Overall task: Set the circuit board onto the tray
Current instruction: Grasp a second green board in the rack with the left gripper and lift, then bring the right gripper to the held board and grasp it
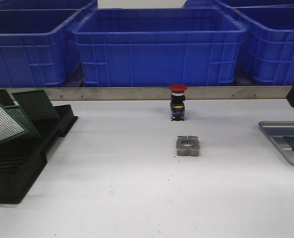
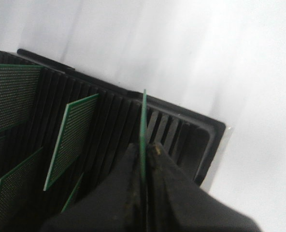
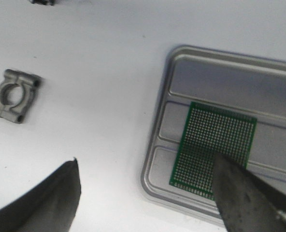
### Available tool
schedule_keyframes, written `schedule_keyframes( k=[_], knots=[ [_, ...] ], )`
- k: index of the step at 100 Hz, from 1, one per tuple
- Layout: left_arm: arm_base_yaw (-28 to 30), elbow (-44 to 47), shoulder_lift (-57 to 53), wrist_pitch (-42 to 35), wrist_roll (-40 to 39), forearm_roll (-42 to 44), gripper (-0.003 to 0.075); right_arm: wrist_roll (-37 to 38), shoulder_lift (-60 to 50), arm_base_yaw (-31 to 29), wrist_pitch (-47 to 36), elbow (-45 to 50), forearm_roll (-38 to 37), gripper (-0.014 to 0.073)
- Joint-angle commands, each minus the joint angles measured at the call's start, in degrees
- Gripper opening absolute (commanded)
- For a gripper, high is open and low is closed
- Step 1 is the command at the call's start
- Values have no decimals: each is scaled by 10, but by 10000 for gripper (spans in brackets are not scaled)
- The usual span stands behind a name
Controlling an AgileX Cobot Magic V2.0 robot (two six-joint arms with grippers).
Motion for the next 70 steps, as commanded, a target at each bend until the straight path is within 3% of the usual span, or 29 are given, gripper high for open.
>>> schedule_keyframes(
  k=[1, 11, 34, 49, 70],
  knots=[
    [2, -17, -30, 20, -6, -66, -17, -52, -51, 19, 9, -17, 10, 582],
    [-5, -17, -38, 47, 11, -171, -17, -118, -79, 54, 33, -17, 10, 582],
    [-84, -17, -38, 99, 153, -360, -17, -282, -100, 160, 148, -17, 17, 580],
    [-118, -17, -38, 112, 185, -431, -17, -346, -100, 210, 204, -17, 90, 580],
    [-125, -17, -38, 195, 221, -488, -17, -391, -100, 259, 247, -17, 166, 580]
  ],
)
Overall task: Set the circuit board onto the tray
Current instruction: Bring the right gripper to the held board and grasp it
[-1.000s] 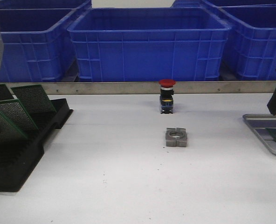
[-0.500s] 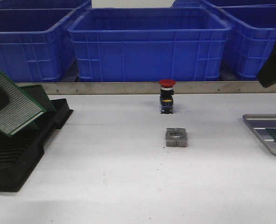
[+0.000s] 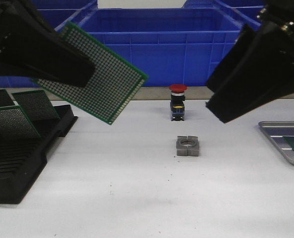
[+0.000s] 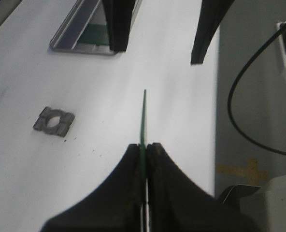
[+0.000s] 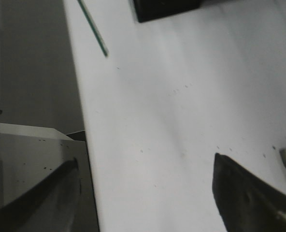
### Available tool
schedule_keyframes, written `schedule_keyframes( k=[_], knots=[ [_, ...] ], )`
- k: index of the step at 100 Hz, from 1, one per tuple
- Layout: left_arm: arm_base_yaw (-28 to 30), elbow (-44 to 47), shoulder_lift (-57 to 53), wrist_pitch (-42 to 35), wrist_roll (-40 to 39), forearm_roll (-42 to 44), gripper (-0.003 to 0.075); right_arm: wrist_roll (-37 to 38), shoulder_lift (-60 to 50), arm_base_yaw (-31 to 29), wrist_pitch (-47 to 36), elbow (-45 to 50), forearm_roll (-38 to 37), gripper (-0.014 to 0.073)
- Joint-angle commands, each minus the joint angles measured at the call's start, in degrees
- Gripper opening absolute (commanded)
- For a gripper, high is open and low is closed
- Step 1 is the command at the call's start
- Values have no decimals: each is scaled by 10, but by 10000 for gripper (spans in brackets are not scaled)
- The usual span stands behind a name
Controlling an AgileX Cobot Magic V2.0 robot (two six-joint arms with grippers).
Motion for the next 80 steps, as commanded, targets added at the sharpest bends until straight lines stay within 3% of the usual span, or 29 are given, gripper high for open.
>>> schedule_keyframes(
  k=[1, 56, 66, 80],
  knots=[
    [-6, -17, -15, 40, 14, -57, -17, -30, -19, 19, 22, -17, 54, 580],
    [-6, -17, -15, 46, 14, -60, -17, -143, 11, 123, -58, -17, 213, 565],
    [-6, -17, -15, 46, 14, -63, -17, -143, 26, 123, -58, -17, 213, 444],
    [-6, -17, -15, 46, 14, -64, -17, -143, 35, 123, -54, -17, 216, 147]
  ],
)
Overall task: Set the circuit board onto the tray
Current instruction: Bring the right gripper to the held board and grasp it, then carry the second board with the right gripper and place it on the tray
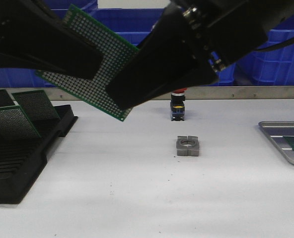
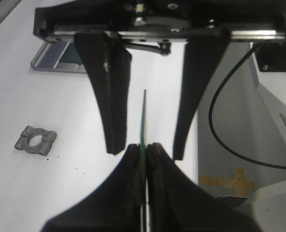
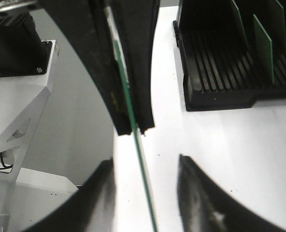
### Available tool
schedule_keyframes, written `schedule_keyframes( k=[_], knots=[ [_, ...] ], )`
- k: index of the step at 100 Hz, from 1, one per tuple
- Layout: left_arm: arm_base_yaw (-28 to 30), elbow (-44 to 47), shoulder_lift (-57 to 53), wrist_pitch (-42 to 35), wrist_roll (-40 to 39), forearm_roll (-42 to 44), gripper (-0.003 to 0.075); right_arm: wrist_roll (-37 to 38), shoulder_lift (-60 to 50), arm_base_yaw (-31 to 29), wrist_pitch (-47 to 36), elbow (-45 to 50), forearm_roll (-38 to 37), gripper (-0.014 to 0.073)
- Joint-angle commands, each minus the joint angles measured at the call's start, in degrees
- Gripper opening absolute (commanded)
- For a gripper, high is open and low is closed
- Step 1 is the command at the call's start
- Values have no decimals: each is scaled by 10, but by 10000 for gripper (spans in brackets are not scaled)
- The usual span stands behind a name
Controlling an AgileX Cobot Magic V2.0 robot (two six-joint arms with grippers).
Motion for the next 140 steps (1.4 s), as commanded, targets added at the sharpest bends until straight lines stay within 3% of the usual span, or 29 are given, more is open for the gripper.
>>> schedule_keyframes(
  k=[1, 12, 21, 43, 52, 81, 102, 116, 140],
  knots=[
    [-6, -17, -15, 15, 0, -43, -17, -9, -12, 1, 10, -17, 37, 117],
    [-6, -17, -15, 15, 0, -43, -15, -9, -12, 1, 10, -17, 38, -76],
    [-6, -17, -15, 15, 0, -43, 30, -9, -12, 1, 10, -17, 38, -67],
    [-6, -17, -15, 14, 0, -46, 410, -1, -12, 1, 19, -17, 38, -67],
    [-6, -17, -15, 6, 0, -47, 499, 27, -12, 1, 19, -16, 36, -67],
    [-5, -17, -15, 6, 0, -47, 503, 194, -12, 0, 62, -16, -57, -67],
    [-5, -17, -15, 6, 0, -47, 503, 297, -12, -6, 38, -15, -148, -67],
    [-5, -17, -15, 5, 0, -47, 503, 361, -12, -52, 4, -15, -176, -67],
    [-5, -17, -15, 5, 0, -47, 503, 411, -12, -202, -36, -15, -176, -67]
  ],
)
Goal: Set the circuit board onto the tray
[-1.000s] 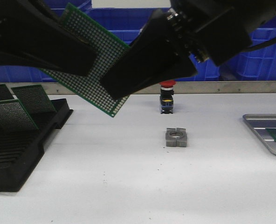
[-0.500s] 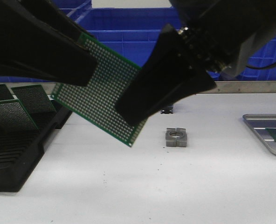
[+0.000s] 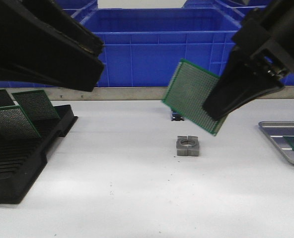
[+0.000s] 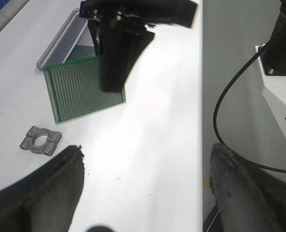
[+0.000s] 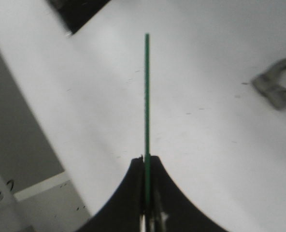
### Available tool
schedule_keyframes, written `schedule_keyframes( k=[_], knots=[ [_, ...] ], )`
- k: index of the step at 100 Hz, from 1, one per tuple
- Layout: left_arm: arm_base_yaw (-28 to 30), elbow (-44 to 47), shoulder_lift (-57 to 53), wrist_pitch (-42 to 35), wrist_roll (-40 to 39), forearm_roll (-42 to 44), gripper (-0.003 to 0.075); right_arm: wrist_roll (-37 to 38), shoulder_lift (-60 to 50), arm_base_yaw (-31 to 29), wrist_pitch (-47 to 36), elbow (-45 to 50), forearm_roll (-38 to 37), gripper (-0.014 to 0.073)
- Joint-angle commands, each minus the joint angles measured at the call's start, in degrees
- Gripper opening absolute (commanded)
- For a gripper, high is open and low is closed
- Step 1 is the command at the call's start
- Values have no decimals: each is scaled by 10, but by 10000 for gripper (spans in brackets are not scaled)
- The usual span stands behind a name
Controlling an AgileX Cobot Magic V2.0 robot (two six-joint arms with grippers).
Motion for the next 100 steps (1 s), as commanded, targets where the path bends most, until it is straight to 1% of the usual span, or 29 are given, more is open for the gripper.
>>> schedule_keyframes(
  k=[1, 2, 10, 21, 33, 51, 58, 65, 69, 70, 72, 73, 79, 86, 91, 100],
  knots=[
    [-5, -17, -15, 12, 0, -39, 503, 11, -15, -59, -17, -14, 16, -67],
    [-5, -17, -15, 12, 0, -39, 503, 11, -15, -59, -20, -14, 16, -67],
    [-5, -17, -15, 12, 0, -39, 503, 11, -15, -114, -47, -5, 16, -67],
    [-5, -17, -15, 12, 0, -39, 503, 11, -5, -177, -117, 15, 16, -67],
    [-5, -17, -15, 12, 0, -39, 503, 11, 21, -227, -179, 32, 16, -67],
    [-5, -17, -15, 12, 0, -39, 503, 11, 56, -259, -214, 32, 17, -66],
    [-5, -17, -15, 12, 0, -39, 500, 11, 59, -260, -228, 32, 17, -38],
    [-5, -17, -15, 12, 0, -39, 496, 11, 59, -260, -247, 32, 17, 58],
    [-5, -17, -15, 12, 0, -39, 496, 11, 59, -260, -257, 32, 17, 150],
    [-5, -17, -15, 12, 0, -39, 496, 11, 59, -260, -259, 32, 17, 184],
    [-5, -17, -15, 12, 0, -39, 496, 10, 58, -260, -264, 31, 17, 220],
    [-5, -17, -15, 12, 0, -39, 496, 10, 58, -260, -266, 31, 17, 256],
    [-5, -17, -15, 12, 0, -38, 496, 10, 57, -260, -280, 31, 17, 414],
    [-5, -17, -15, 12, 0, -38, 496, 10, 57, -260, -282, 31, 17, 541],
    [-5, -17, -15, 12, 0, -38, 496, 10, 57, -260, -282, 31, 17, 580],
    [-4, -17, -15, 11, 0, -38, 496, 10, 57, -260, -271, 31, 17, 580]
  ],
)
